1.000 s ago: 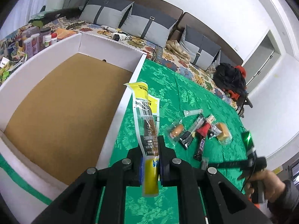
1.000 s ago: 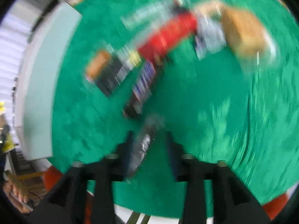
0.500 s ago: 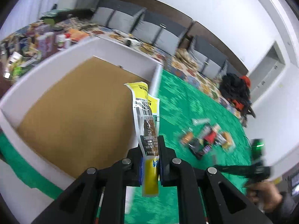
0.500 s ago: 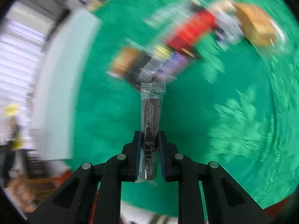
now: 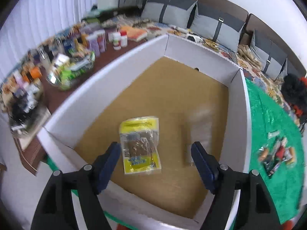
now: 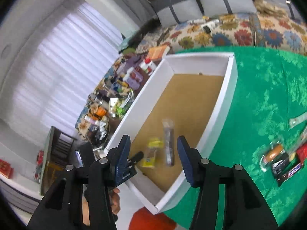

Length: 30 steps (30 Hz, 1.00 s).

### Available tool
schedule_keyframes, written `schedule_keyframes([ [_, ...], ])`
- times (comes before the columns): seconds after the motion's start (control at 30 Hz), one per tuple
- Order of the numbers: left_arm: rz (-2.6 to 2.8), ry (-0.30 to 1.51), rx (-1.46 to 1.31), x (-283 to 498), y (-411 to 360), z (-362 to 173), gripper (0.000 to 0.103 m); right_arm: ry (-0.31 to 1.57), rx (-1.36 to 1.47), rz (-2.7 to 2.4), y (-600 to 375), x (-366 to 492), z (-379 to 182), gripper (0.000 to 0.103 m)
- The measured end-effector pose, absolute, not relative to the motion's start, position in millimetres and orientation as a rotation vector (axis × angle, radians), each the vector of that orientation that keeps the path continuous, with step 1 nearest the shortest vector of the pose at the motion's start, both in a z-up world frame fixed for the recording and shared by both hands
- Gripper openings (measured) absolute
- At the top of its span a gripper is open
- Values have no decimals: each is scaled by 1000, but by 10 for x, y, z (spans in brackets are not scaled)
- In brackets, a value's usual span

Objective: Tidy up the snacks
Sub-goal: 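Carry both snacks over the white box and open both tools to drop them, then move both open tools back over the snack pile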

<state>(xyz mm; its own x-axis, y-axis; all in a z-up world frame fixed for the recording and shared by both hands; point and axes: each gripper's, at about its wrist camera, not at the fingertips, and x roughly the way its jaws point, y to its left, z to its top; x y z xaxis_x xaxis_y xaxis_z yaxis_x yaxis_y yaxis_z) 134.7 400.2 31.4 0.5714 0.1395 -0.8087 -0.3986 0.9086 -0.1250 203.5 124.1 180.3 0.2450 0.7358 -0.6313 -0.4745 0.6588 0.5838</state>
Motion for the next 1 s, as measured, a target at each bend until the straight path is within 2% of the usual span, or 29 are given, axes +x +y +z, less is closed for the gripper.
schedule_keyframes([
  [0.07,317,837,-294,1276,3902,375,76,980,234,799,1003,1899,1760,63],
  [0.17,253,718,-260,1268,3618,448,76,956,113,700,741,1919,1424,64],
  [0.3,146,768,-122,1504,3077,302,77,1024,-58,499,21,1750,667,64],
  [0.4,135,848,81,1711,2572,114,77,1081,-85,392,-528,1603,253,64],
  [0.47,136,835,147,1709,2333,101,77,1100,-90,315,-950,1450,63,64],
  [0.73,80,818,136,1545,1870,160,77,1041,-123,119,-1965,1171,-123,64],
  [0.83,160,708,138,1375,1807,376,77,1030,-108,101,-2130,1150,-153,64],
  [0.9,195,595,133,1179,1683,610,80,1007,-91,96,-2274,1088,-181,64],
  [0.97,194,497,142,960,1473,790,93,974,-79,89,-2374,1007,-178,64],
  [1.0,188,472,142,885,1401,831,97,961,-77,81,-2426,957,-181,68],
])
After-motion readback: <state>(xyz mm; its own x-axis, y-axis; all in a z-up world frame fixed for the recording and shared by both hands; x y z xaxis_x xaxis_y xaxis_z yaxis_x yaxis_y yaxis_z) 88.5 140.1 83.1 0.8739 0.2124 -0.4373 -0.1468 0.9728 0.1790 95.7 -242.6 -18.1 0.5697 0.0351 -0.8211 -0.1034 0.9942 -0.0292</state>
